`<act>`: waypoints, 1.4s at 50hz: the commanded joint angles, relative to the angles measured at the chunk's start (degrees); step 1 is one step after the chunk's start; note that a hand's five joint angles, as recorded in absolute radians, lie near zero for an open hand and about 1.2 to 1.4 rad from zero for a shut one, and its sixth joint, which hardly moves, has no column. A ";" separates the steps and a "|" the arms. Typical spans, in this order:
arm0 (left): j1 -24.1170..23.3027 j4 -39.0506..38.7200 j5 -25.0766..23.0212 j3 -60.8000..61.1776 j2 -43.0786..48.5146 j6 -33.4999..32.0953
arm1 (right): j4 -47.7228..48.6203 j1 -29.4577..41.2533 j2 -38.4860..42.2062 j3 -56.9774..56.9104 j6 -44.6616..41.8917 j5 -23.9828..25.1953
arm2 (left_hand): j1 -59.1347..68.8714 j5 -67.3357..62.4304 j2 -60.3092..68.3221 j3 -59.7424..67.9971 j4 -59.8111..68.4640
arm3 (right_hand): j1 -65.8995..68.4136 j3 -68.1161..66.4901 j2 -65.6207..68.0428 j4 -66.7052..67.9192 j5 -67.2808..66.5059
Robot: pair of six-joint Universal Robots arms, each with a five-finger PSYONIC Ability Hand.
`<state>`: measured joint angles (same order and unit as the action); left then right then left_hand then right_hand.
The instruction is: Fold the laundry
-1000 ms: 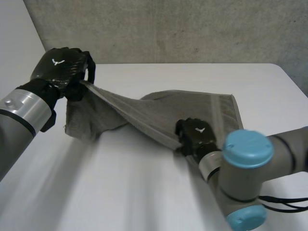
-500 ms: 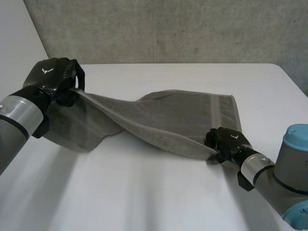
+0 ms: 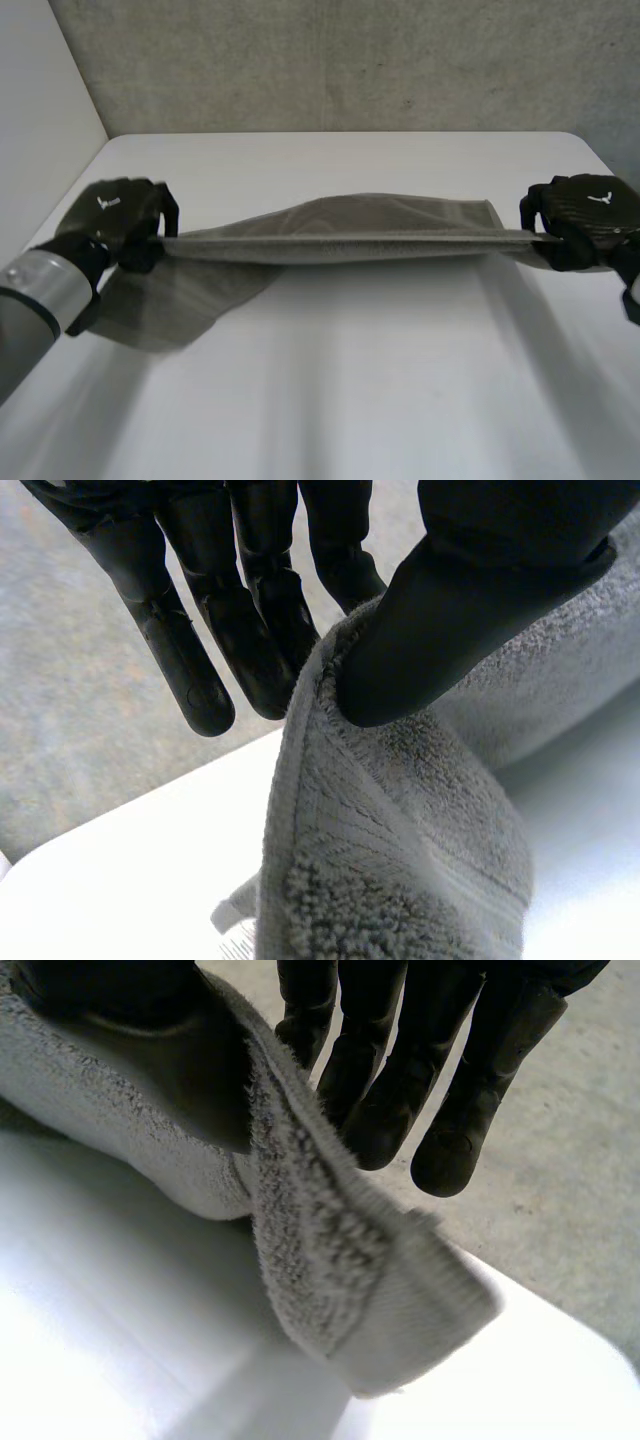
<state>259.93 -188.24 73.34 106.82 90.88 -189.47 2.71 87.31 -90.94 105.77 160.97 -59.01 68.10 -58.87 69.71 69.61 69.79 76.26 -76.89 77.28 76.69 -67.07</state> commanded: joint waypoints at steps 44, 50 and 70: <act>-4.16 -2.39 -9.01 -28.05 35.84 -21.64 | -13.26 6.21 28.80 -32.29 -24.91 -11.48 | 11.90 -11.13 10.29 10.39 10.21 | 3.74 -3.11 2.72 3.31 -2.93; -4.87 -2.83 -8.74 -35.61 41.73 -21.64 | -6.31 8.32 33.20 -34.31 -25.35 -17.19 | 11.90 -11.13 10.29 10.39 10.21 | 3.74 -3.11 2.72 3.31 -2.93; -7.15 -7.32 -8.48 -41.25 47.28 -21.82 | -2.45 9.46 41.46 -38.18 -27.89 -22.11 | 11.90 -11.13 10.29 10.39 10.21 | 3.74 -3.11 2.72 3.31 -2.93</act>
<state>253.17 -194.16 64.79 66.29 137.11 -211.25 0.21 96.74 -50.31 67.71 134.59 -79.37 68.75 -59.07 69.72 69.64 69.80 76.27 -76.91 77.29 76.69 -68.10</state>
